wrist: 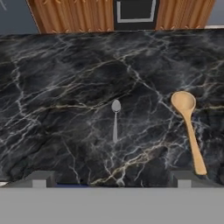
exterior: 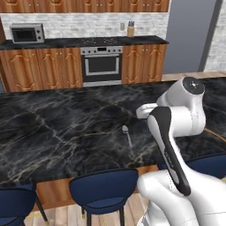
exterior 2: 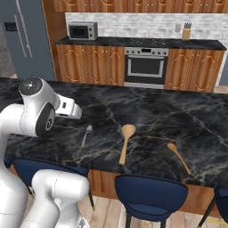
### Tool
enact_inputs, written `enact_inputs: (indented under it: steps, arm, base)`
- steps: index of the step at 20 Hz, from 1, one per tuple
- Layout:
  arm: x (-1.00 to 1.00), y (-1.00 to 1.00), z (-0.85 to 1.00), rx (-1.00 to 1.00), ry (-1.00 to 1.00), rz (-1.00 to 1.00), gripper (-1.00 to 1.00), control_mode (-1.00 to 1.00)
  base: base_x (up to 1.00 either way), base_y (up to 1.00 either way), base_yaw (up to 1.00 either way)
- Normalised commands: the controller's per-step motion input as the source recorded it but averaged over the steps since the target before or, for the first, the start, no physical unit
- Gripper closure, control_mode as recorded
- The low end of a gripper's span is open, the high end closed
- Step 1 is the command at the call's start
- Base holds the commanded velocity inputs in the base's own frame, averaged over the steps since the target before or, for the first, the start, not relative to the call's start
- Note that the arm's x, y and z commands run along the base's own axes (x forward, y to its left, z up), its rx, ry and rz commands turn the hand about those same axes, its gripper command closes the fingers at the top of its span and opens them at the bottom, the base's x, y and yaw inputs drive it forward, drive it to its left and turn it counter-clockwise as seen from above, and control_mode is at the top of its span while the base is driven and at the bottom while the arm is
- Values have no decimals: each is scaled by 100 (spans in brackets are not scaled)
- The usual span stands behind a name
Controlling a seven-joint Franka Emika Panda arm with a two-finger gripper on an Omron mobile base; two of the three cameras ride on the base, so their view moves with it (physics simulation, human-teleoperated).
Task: Pick up the metallic utensils from the counter and place them in the open drawer. Make sure not to pick up any wooden utensils.
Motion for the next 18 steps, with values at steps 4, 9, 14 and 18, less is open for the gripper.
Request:
enact_inputs:
  steps: [4, 9, 14, 18]
  arm:
    - [10, 0, -39, 0, 17, 0, -100, -100]
    - [42, 0, -82, 0, 40, -1, -100, -100]
    - [7, 1, -69, 0, 38, -2, -100, -100]
    - [49, 19, -55, 0, 12, 0, -100, -100]
  base:
    - [1, -9, 0]
    - [0, 0, 0]
    - [0, 0, 0]
    - [0, 0, 0]
